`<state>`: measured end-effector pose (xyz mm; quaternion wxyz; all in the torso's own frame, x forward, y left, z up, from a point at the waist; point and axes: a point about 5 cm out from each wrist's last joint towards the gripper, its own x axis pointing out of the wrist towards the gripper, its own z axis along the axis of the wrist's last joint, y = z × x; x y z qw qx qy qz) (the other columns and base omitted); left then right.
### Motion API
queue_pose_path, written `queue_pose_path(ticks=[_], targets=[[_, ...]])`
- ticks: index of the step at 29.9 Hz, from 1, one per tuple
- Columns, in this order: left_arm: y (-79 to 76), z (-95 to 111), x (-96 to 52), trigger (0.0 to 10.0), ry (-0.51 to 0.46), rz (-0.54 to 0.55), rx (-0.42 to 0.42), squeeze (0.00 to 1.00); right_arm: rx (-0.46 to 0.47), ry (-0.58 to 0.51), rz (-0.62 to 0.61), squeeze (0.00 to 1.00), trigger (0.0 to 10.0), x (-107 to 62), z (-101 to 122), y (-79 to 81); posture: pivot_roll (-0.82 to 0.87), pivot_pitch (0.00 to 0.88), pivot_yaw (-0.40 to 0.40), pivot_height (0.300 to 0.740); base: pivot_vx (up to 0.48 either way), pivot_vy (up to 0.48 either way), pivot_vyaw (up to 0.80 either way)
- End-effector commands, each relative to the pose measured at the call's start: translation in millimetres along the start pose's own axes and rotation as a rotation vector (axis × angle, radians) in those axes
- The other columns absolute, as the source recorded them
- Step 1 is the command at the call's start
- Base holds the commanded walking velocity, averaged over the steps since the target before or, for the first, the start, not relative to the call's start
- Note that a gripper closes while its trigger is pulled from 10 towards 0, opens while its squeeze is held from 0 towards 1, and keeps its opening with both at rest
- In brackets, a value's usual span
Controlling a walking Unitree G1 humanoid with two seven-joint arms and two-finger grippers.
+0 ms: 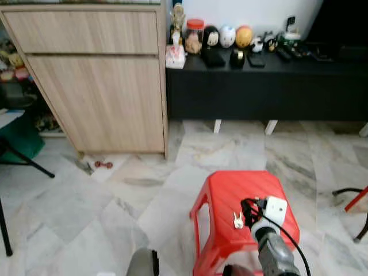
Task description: Hang keys on a hook
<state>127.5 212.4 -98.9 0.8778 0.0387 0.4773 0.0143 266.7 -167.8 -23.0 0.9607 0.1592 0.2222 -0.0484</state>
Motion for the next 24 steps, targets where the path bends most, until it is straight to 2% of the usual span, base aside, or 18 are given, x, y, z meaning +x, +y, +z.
queue_pose_path(ticks=[1, 8, 9, 12, 13, 14, 15, 24], targets=[[-13.3, -10.4, -1.4, 10.0, 0.04, -0.048, 0.01, 0.0, 0.006, -0.002, 0.012, 0.0, 10.0, 2.7, 4.7, 2.9, 0.11, 0.024, -0.081, 0.598, 0.0, 0.0, 0.0], [-12.7, -10.7, -1.5, 10.0, 0.041, -0.048, 0.013, 0.0, 0.008, 0.119, 0.022, 0.0, 10.0, 6.8, -2.0, 12.5, 0.1, 0.03, -0.079, 0.598, 0.0, 0.0, 0.0], [-12.5, -10.6, -1.5, 10.0, 0.04, -0.047, 0.012, 0.0, 0.052, 0.139, 0.036, 0.0, 10.0, 8.9, -0.6, 16.1, 0.11, 0.037, -0.078, 0.598, 0.0, 0.0, 0.0], [-12.3, -11.0, -1.7, 10.0, 0.04, -0.046, 0.01, 0.0, 0.087, 0.156, 0.068, 0.0, 10.0, 11.2, 1.6, 22.2, 0.1, 0.046, -0.079, 0.598, 0.0, 0.0, 0.0], [-12.3, -11.1, -1.8, 10.0, 0.04, -0.046, 0.01, 0.0, 0.058, 0.186, 0.076, 0.0, 10.0, 11.1, -0.7, 23.4, 0.1, 0.046, -0.079, 0.598, 0.0, 0.0, 0.0], [-12.5, -12.0, -2.1, 10.0, 0.041, -0.047, 0.011, 0.0, -0.011, 0.209, 0.08, 0.0, 10.0, 10.7, -2.8, 24.3, 0.1, 0.049, -0.08, 0.598, 0.0, 0.0, 0.0], [-12.7, -12.5, -2.2, 10.0, 0.043, -0.048, 0.013, 0.0, -0.007, 0.216, 0.08, 0.0, 10.0, 10.8, -3.3, 24.9, 0.1, 0.051, -0.08, 0.598, 0.0, 0.0, 0.0], [-13.4, -18.0, -4.1, 10.0, 0.05, -0.051, 0.011, 0.0, 0.168, 0.274, 0.098, 0.0, 10.0, 12.1, -5.9, 35.4, 0.11, 0.085, -0.082, 0.598, 0.0, 0.0, 0.0]])
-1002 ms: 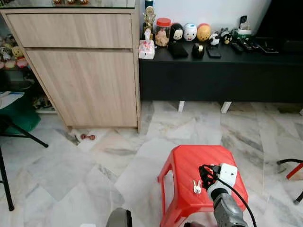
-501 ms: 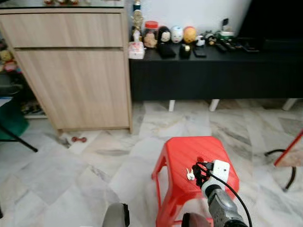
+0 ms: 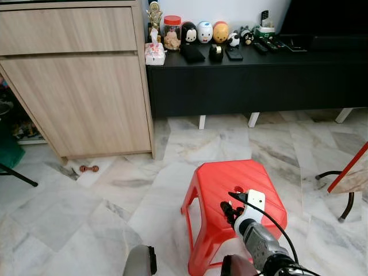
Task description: Hang keys on a hook
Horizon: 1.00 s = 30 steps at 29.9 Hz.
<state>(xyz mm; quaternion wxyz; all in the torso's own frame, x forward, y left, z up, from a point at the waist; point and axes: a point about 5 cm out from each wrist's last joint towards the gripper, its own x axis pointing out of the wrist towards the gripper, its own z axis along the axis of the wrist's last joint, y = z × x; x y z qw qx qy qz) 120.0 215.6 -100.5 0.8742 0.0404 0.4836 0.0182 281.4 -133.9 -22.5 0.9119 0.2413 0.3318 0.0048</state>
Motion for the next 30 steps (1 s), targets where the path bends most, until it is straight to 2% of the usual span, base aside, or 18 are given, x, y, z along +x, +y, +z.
queue_pose_path(ticks=[1, 9, 21, 25, 30], targets=[[-16.3, -11.4, -1.8, 10.0, 0.036, -0.059, 0.013, 0.0, 0.03, 0.021, 0.004, 0.0, 10.0, 0.2, -2.0, 0.8, 0.11, 0.088, -0.082, 0.598, 0.0, 0.0, 0.0], [-17.4, -19.3, -4.7, 10.0, 0.045, -0.063, 0.016, 0.0, 0.094, 0.053, -0.004, 0.0, 10.0, 0.0, -5.3, -0.5, 0.11, 0.115, -0.088, 0.598, 0.0, 0.0, 0.0], [-20.1, -33.7, -10.6, 10.0, 0.055, -0.07, 0.024, 0.0, 0.128, 0.012, 0.009, 0.0, 10.0, 0.6, 3.4, -0.6, 0.11, 0.198, -0.097, 0.598, 0.0, 0.0, 0.0], [-17.9, -33.0, -10.9, 10.0, 0.043, -0.061, 0.013, 0.0, 0.122, -0.009, 0.043, 0.0, 10.0, 1.4, 7.8, 3.0, 0.11, 0.211, -0.1, 0.598, 0.0, 0.0, 0.0], [-18.2, -22.0, -7.8, 10.0, 0.001, -0.066, 0.014, 0.0, 0.136, -0.053, 0.06, 0.0, 10.0, 3.1, 18.5, 8.1, 0.12, 0.199, -0.107, 0.598, 0.0, 0.0, 0.0]])
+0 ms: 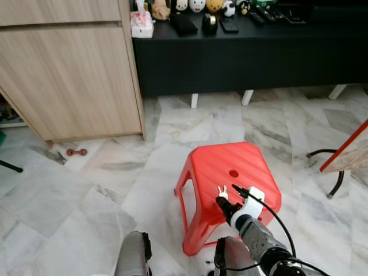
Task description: Hang keys on a hook
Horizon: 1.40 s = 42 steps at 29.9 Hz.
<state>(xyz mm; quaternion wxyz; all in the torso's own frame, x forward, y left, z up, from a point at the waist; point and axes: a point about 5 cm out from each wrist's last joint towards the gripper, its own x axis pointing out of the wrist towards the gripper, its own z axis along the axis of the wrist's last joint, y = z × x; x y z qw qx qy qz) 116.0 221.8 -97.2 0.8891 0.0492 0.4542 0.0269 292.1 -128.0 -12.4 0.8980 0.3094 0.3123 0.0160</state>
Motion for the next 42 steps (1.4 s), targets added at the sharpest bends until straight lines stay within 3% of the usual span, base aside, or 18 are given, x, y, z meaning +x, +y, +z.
queue_pose_path(ticks=[1, 17, 31, 42], targets=[[-24.6, -19.6, -5.3, 10.0, 0.066, -0.092, 0.007, 0.0, 0.011, -0.033, -0.014, 0.0, 10.0, -0.1, 8.2, -2.2, 0.12, 0.199, -0.107, 0.598, 0.0, 0.0, 0.0], [-30.3, -2.0, -0.3, 10.0, -0.012, -0.116, -0.011, 0.0, 0.02, -0.119, 0.048, 0.0, 10.0, 3.9, 30.4, 12.9, 0.12, 0.129, -0.116, 0.598, 0.0, 0.0, 0.0], [-35.8, -0.4, 0.4, 10.0, -0.015, -0.124, -0.018, 0.0, 0.02, -0.09, 0.027, 0.0, 10.0, 4.4, 25.2, 12.2, 0.12, 0.122, -0.121, 0.598, 0.0, 0.0, 0.0], [-40.7, -5.8, -1.8, 10.0, -0.004, -0.127, -0.032, 0.0, 0.001, -0.045, 0.027, 0.0, 10.0, 6.0, 24.3, 16.2, 0.11, 0.17, -0.133, 0.598, 0.0, 0.0, 0.0]])
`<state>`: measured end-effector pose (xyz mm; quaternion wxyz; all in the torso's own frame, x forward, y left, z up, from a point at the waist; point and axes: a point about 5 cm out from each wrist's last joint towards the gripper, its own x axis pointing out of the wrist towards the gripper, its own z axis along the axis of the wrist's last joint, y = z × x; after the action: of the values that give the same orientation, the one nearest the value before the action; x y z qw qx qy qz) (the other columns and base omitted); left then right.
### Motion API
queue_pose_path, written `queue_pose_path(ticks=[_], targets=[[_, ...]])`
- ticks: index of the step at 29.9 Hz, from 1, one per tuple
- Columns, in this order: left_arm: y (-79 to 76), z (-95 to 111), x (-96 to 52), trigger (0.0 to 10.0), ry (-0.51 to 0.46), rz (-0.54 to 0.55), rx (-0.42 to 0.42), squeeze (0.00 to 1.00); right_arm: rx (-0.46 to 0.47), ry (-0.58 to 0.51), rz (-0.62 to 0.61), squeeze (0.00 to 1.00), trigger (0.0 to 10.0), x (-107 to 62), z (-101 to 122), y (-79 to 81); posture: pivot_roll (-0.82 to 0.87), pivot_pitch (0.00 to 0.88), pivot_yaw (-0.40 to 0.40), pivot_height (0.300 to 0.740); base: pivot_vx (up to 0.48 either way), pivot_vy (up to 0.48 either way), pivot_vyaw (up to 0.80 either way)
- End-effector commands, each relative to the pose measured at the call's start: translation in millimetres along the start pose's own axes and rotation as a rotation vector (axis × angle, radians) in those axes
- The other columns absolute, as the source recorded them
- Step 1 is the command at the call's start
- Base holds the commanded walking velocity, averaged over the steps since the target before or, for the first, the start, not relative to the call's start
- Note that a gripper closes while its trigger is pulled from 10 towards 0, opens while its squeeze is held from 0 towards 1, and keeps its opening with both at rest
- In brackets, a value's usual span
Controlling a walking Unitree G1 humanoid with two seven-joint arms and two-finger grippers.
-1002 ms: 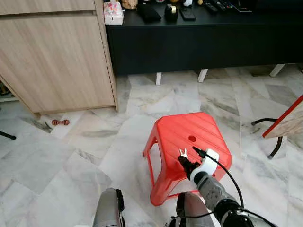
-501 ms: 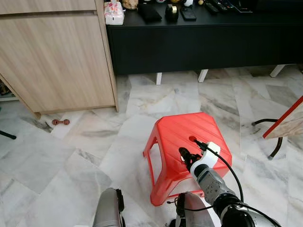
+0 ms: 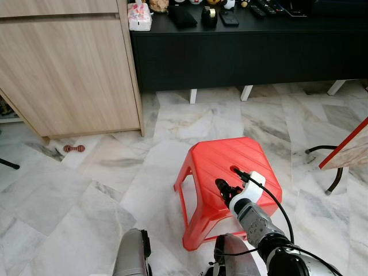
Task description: Hang keys on a hook
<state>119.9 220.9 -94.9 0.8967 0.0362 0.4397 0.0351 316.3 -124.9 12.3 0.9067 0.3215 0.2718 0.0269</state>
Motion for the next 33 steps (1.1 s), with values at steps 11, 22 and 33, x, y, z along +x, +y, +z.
queue_pose_path(ticks=[11, 22, 33], targets=[[-43.6, -21.1, -7.3, 10.0, 0.044, -0.135, -0.008, 0.0, -0.064, 0.07, -0.056, 0.0, 10.0, -3.4, -9.7, -11.0, 0.11, 0.19, -0.142, 0.598, 0.0, 0.0, 0.0], [-44.8, -33.5, -13.9, 10.0, 0.062, -0.133, -0.015, 0.0, -0.072, 0.081, -0.06, 0.0, 10.0, -4.6, -12.2, -13.7, 0.12, 0.205, -0.149, 0.598, 0.0, 0.0, 0.0], [-48.2, -36.2, -16.3, 10.0, 0.054, -0.134, -0.024, 0.0, -0.078, 0.093, -0.057, 0.0, 10.0, -5.2, -14.1, -14.8, 0.11, 0.239, -0.157, 0.598, 0.0, 0.0, 0.0]])
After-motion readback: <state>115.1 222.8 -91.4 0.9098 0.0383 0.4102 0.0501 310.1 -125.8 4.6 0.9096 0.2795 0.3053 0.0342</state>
